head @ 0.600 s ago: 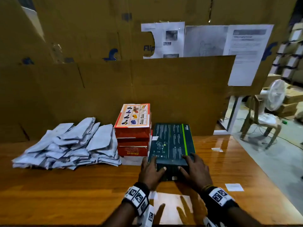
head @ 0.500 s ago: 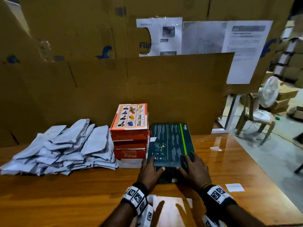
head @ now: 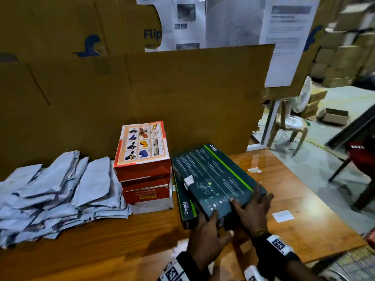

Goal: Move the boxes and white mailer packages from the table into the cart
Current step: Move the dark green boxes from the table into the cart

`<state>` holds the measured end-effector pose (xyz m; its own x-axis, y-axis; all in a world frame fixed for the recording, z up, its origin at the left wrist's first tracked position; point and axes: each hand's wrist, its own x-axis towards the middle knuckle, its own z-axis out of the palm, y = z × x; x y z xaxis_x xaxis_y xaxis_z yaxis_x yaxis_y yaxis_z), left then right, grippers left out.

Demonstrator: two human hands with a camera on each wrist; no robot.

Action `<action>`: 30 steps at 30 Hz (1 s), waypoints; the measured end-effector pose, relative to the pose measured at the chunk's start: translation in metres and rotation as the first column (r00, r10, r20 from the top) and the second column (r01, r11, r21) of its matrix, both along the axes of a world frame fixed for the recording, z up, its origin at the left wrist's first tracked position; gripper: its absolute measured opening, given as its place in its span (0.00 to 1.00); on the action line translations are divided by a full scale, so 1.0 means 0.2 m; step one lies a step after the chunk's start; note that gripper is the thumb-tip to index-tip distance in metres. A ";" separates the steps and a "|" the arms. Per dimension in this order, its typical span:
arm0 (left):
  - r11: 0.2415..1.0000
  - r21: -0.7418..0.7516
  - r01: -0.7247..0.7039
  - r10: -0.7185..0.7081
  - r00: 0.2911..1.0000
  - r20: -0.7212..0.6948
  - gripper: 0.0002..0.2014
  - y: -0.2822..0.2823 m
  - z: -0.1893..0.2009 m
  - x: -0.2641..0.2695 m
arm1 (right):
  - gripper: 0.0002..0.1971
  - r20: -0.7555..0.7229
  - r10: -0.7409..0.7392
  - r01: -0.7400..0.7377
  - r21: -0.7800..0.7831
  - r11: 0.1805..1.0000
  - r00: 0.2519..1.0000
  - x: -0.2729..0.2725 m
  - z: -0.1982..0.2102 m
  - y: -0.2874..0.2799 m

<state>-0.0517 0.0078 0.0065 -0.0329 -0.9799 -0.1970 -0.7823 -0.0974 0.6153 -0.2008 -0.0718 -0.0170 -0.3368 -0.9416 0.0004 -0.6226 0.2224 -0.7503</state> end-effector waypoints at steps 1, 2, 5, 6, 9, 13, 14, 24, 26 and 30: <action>1.000 -0.014 0.017 -0.017 1.000 0.005 0.38 0.00 0.00 -0.01 | 0.58 0.142 -0.033 0.032 0.011 0.999 0.989 0.00 -0.03 0.00; 0.999 -0.021 0.028 -0.027 1.000 0.006 0.38 0.01 0.00 -0.02 | 0.60 0.298 -0.077 0.061 0.062 0.996 0.952 0.01 -0.05 0.01; 0.999 -0.018 0.034 -0.034 0.999 -0.007 0.38 0.01 -0.01 -0.02 | 0.59 0.751 -0.198 0.047 0.218 0.975 0.630 0.06 -0.14 0.02; 0.999 -0.022 0.041 -0.041 0.999 -0.006 0.37 0.01 -0.01 -0.02 | 0.54 0.816 -0.205 0.010 0.237 0.971 0.540 0.07 -0.16 0.02; 0.996 -0.064 0.066 -0.069 0.997 -0.044 0.33 0.00 -0.03 0.01 | 0.52 0.831 -0.137 -0.029 0.181 0.983 0.540 0.03 -0.32 -0.03; 0.991 -0.133 -0.001 -0.021 0.987 -0.162 0.29 -0.05 -0.02 0.08 | 0.45 0.808 -0.055 0.039 0.039 0.998 0.587 -0.11 -0.18 0.06; 0.988 -0.154 -0.029 0.000 0.983 -0.183 0.29 -0.07 -0.01 0.09 | 0.43 0.808 -0.042 0.042 0.021 0.999 0.588 -0.13 -0.08 0.11; 0.963 -0.199 -0.182 0.126 0.956 -0.266 0.30 -0.36 0.03 0.13 | 0.31 0.763 -0.041 0.192 -0.110 0.975 0.645 -0.59 0.03 0.44; 0.979 -0.160 -0.125 0.073 0.952 -0.296 0.31 -0.41 0.02 0.11 | 0.27 0.772 -0.044 0.208 -0.115 0.971 0.635 -0.67 0.02 0.52; 0.998 -0.020 -0.053 0.042 0.922 -0.384 0.30 -0.50 -0.09 0.10 | 0.27 0.792 -0.074 0.244 -0.096 0.965 0.606 -0.83 -0.01 0.69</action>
<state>-0.0320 -0.0924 -0.0116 -0.0533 -0.9873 -0.1494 -0.4811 -0.1057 0.8703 -0.3661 0.0664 -0.0189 -0.4344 -0.8834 -0.1758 0.2446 0.0721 -0.9669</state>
